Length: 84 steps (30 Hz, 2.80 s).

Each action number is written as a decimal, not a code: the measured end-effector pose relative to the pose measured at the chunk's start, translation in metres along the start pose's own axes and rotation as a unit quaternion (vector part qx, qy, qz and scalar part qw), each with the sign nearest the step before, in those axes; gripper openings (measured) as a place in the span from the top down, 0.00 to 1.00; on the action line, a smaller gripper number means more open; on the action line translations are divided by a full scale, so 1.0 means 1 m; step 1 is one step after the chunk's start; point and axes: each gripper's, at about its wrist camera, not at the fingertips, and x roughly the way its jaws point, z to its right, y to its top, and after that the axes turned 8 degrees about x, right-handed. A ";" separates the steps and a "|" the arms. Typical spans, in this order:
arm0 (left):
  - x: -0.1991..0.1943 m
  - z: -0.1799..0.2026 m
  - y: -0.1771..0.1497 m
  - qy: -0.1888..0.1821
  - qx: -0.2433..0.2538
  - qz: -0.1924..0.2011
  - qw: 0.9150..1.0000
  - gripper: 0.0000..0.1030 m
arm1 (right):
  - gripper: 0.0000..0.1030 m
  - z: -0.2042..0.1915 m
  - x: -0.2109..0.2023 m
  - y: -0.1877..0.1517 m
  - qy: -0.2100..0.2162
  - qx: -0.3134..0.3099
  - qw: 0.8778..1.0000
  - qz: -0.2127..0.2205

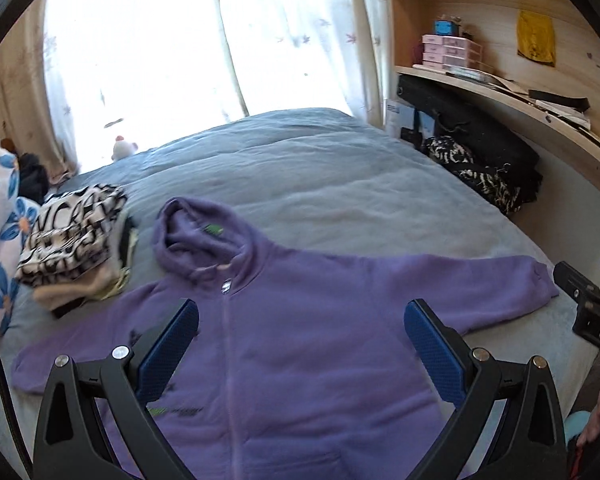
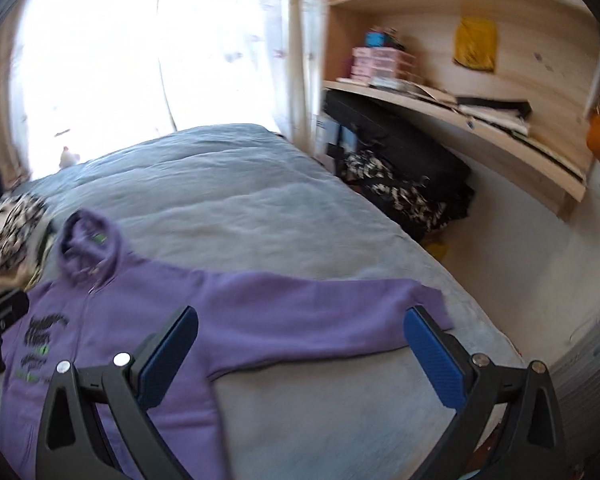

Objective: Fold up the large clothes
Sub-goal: 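Move both tools over the sleeve spread out from the hoodie's side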

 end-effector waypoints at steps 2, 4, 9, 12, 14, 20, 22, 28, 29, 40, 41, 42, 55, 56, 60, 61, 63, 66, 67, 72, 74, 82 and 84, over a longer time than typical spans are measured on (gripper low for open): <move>0.016 0.016 0.009 -0.013 0.012 0.009 1.000 0.01 | 0.00 0.024 0.018 0.008 0.006 0.040 0.999 -0.014; 0.032 0.031 0.017 -0.028 0.021 0.008 0.999 0.01 | 0.00 0.046 0.038 0.014 0.022 0.070 0.997 -0.034; 0.078 0.070 0.033 -0.076 0.022 -0.026 0.997 0.01 | 0.14 0.085 0.088 0.019 0.022 0.087 0.993 -0.074; 0.108 0.094 0.040 -0.073 0.029 -0.043 0.996 0.01 | 0.14 0.107 0.115 0.015 0.030 0.113 0.988 -0.103; 0.126 0.102 0.040 -0.072 0.026 -0.057 0.995 0.01 | 0.14 0.121 0.129 0.010 0.026 0.133 0.984 -0.119; 0.179 0.130 0.023 -0.081 0.020 -0.113 0.990 0.01 | 0.14 0.160 0.165 -0.007 0.019 0.182 0.970 -0.160; 0.191 0.138 0.016 -0.087 0.017 -0.127 0.988 0.01 | 0.20 0.170 0.176 -0.013 0.022 0.193 0.965 -0.175; 0.224 0.153 -0.001 -0.090 -0.002 -0.168 0.982 0.01 | 0.26 0.202 0.204 -0.036 0.032 0.256 0.941 -0.220; 0.228 0.154 -0.003 -0.091 -0.001 -0.175 0.980 0.01 | 0.26 0.206 0.208 -0.039 0.037 0.268 0.936 -0.225; 0.234 0.168 -0.010 -0.144 0.009 -0.195 0.970 0.38 | 0.84 0.207 0.242 -0.036 0.061 0.323 0.919 -0.217; 0.232 0.166 -0.010 -0.147 0.004 -0.195 0.970 0.39 | 0.85 0.205 0.240 -0.034 0.067 0.325 0.919 -0.212; 0.229 0.162 -0.010 -0.150 0.000 -0.194 0.969 0.39 | 0.87 0.201 0.235 -0.030 0.063 0.319 0.924 -0.199; 0.138 0.061 -0.008 -0.104 -0.022 -0.111 0.988 0.39 | 0.88 0.019 0.114 0.012 0.221 0.106 0.965 -0.092; 0.132 0.052 -0.010 -0.097 -0.024 -0.107 0.989 0.39 | 0.88 0.004 0.111 0.009 0.230 0.092 0.964 -0.096; 0.115 0.008 -0.025 -0.070 -0.045 -0.100 0.992 0.39 | 0.88 -0.066 0.108 -0.023 0.243 0.022 0.963 -0.117; 0.114 -0.001 -0.030 -0.066 -0.049 -0.101 0.991 0.39 | 0.88 -0.077 0.108 -0.034 0.243 0.009 0.962 -0.124; 0.115 -0.018 -0.042 -0.060 -0.059 -0.109 0.990 0.39 | 0.87 -0.100 0.112 -0.057 0.236 -0.019 0.961 -0.140; 0.121 -0.038 -0.060 -0.053 -0.073 -0.126 0.988 0.39 | 0.84 -0.121 0.120 -0.087 0.217 -0.054 0.961 -0.165; 0.122 -0.042 -0.067 -0.052 -0.077 -0.131 0.987 0.39 | 0.80 -0.127 0.124 -0.096 0.213 -0.066 0.958 -0.179; 0.129 -0.060 -0.095 -0.065 -0.110 -0.153 0.980 0.39 | 0.51 -0.135 0.113 -0.121 0.223 -0.102 0.950 -0.194; 0.132 -0.066 -0.104 -0.075 -0.119 -0.159 0.977 0.39 | 0.47 -0.130 0.106 -0.120 0.228 -0.099 0.949 -0.194; 0.138 -0.066 -0.127 -0.129 -0.147 -0.181 0.964 0.38 | 0.43 -0.122 0.070 -0.131 0.217 -0.102 0.955 -0.173; 0.141 -0.061 -0.131 -0.144 -0.150 -0.188 0.960 0.38 | 0.43 -0.119 0.065 -0.137 0.213 -0.092 0.957 -0.176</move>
